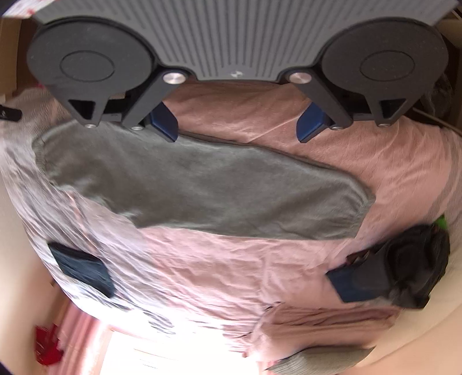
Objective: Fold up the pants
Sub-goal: 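Pull both grippers back above the legs-together sweatpants, then grasp the cuffs with the left gripper and fold them toward the waistband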
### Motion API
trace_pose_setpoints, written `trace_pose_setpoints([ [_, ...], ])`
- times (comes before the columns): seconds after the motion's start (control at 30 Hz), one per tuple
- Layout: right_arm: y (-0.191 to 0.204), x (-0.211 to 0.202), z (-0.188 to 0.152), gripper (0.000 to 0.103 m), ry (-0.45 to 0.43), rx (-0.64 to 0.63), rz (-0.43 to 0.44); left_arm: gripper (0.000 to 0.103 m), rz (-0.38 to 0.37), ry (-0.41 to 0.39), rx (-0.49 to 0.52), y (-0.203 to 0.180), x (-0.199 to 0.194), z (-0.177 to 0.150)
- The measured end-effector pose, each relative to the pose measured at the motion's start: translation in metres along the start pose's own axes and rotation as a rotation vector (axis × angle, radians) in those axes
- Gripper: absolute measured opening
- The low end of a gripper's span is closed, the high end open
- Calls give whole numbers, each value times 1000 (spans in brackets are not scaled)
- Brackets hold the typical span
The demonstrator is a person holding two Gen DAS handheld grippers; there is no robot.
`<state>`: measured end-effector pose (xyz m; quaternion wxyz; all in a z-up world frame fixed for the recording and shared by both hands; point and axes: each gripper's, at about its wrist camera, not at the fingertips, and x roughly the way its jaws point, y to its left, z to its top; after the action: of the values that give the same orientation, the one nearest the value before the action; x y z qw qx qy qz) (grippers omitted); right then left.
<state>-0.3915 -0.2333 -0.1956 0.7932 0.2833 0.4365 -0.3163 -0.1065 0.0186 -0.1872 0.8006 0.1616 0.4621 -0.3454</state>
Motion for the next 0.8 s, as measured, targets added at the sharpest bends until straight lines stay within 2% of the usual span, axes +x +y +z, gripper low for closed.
trace_pose_setpoints([
  [0.1,-1,16,7,55,19,28,-19,77,2,-3,-89,39,28,3],
  [0.17,1,27,12,55,28,39,-37,66,-6,-10,-166,72,52,6],
  [0.23,5,40,18,55,30,50,-70,61,-18,-11,-257,107,78,9],
  [0.43,16,87,44,55,27,88,-152,56,-21,-25,-467,197,163,22],
  [0.53,24,117,55,55,25,102,-196,44,-20,-18,-557,235,206,26],
  [0.6,28,137,58,55,28,107,-224,43,-13,-8,-609,256,229,25],
  [0.7,33,162,59,55,48,118,-253,43,-44,-12,-668,283,255,20],
  [0.8,39,183,55,55,73,121,-279,41,-103,-55,-723,300,268,12],
])
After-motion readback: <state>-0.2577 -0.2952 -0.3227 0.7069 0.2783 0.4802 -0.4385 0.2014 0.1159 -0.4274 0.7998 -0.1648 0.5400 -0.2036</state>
